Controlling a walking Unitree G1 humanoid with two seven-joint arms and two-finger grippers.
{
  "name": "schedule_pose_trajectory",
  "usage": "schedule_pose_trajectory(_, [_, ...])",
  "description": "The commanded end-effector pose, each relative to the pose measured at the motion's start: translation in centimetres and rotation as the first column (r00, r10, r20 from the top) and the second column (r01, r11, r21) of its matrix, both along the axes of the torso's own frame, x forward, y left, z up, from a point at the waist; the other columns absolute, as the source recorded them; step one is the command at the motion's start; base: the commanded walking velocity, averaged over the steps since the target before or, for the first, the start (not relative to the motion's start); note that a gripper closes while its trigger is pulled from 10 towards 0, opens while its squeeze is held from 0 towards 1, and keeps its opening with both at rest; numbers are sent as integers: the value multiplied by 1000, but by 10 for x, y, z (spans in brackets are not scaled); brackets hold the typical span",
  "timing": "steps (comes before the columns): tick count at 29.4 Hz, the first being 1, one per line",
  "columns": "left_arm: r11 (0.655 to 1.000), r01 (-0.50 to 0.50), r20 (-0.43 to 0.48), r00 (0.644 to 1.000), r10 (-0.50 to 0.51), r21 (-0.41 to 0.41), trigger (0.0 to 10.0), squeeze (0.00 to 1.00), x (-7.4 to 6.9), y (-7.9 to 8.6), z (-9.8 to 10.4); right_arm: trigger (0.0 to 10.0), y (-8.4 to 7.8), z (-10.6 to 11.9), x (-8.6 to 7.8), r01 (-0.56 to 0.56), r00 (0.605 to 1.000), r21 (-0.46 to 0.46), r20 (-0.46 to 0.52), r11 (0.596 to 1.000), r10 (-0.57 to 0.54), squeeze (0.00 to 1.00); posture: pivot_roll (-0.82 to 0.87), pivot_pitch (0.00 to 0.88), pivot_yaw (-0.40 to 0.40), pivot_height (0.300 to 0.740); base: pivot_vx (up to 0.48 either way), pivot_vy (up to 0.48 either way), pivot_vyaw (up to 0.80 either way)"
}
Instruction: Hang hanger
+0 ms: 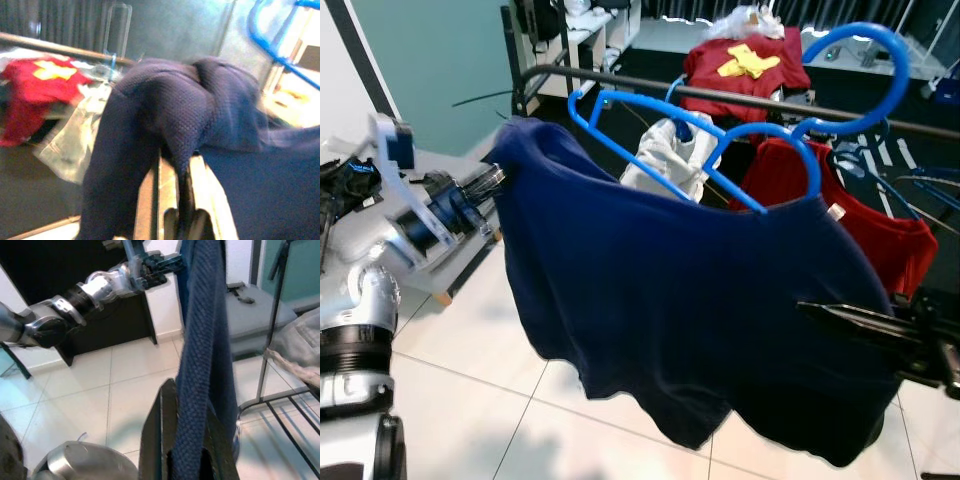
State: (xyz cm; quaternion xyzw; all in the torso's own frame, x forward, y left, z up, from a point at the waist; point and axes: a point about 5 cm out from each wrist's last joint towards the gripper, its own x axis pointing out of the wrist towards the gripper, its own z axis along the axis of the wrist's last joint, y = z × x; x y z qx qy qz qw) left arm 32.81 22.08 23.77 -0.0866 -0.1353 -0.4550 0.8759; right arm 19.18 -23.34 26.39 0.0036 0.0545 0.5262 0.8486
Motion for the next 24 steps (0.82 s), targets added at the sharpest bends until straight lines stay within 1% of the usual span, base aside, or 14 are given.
schedule_pose_trajectory(1, [985, 167, -9, 986, -166, 38, 10000, 1000, -13, -26, -5, 0, 3, -17, 3, 10, 999, -107, -51, 994, -15, 0, -37, 84, 11, 740, 0, 0, 0])
schedule_pose_trajectory(2, [956, 287, -32, 958, -286, 66, 10000, 1000, -26, -47, -12, 0, 4, -31, 5, 8, 995, -206, -97, 979, -28, 0, -35, 85, 11, 740, 0, 0, 0])
schedule_pose_trajectory(3, [956, 287, -32, 958, -286, 66, 10000, 1000, -26, -47, -12, 0, 4, -31, 5, 8, 995, -206, -97, 979, -28, 0, -35, 85, 11, 740, 0, 0, 0])
schedule_pose_trajectory(5, [888, 440, -66, 898, -435, 132, 10000, 1000, -45, -69, -18, 0, 4, -42, 7, -7, 991, -291, -131, 957, -32, 0, -38, 87, 10, 740, 0, 0, 0])
schedule_pose_trajectory(8, [859, 476, -60, 878, -474, 188, 10000, 1000, -51, -70, -15, 0, 4, -40, 10, -26, 991, -314, -130, 949, -16, 0, -39, 87, 11, 740, 0, 0, 0])
schedule_pose_trajectory(9, [859, 476, -60, 878, -474, 188, 10000, 1000, -51, -70, -15, 0, 4, -40, 10, -26, 991, -314, -130, 949, -16, 0, -39, 87, 11, 740, 0, 0, 0])
schedule_pose_trajectory(12, [848, 448, 20, 881, -472, 283, 10000, 1000, -50, -53, 12, 0, 2, -40, 20, -44, 993, -388, -114, 920, -1, 0, -36, 82, 9, 740, 0, 0, 0])
schedule_pose_trajectory(14, [845, 438, 37, 882, -470, 306, 10000, 1000, -49, -49, 18, 0, 2, -39, 23, -42, 995, -396, -103, 917, 1, 0, -36, 82, 9, 740, 0, 0, 0])
schedule_pose_trajectory(15, [856, 404, 79, 890, -450, 323, 10000, 1000, -46, -45, 28, 0, 3, -37, 28, -45, 996, -396, -86, 917, 12, 0, -30, 78, 9, 740, 0, 0, 0])
schedule_pose_trajectory(19, [869, 370, 124, 895, -428, 329, 10000, 1000, -44, -42, 38, 0, 5, -34, 32, -55, 997, -397, -72, 916, 29, 0, -29, 76, 10, 740, 0, 0, 0])
schedule_pose_trajectory(21, [902, 320, 219, 895, -388, 289, 10000, 1000, -38, -42, 55, 0, 12, -27, 39, -104, 995, -404, -48, 909, 92, 0, -32, 69, 11, 740, 0, 0, 0])
schedule_pose_trajectory(22, [908, 327, 245, 888, -390, 261, 10000, 200, -37, -46, 61, 0, 16, -23, 43, -138, 990, -417, -31, 898, 137, 0, -32, 69, 11, 740, 0, 0, 0])
schedule_pose_trajectory(23, [908, 327, 245, 888, -390, 261, 10000, 200, -37, -46, 61, 0, 16, -23, 43, -138, 990, -417, -31, 898, 137, 0, -32, 69, 11, 740, 0, 0, 0])
schedule_pose_trajectory(24, [906, 343, 257, 878, -403, 250, 10000, 0, -37, -51, 64, 0, 20, -17, 46, -166, 984, -430, -15, 888, 177, 0, -34, 65, 11, 740, 0, 0, 0])
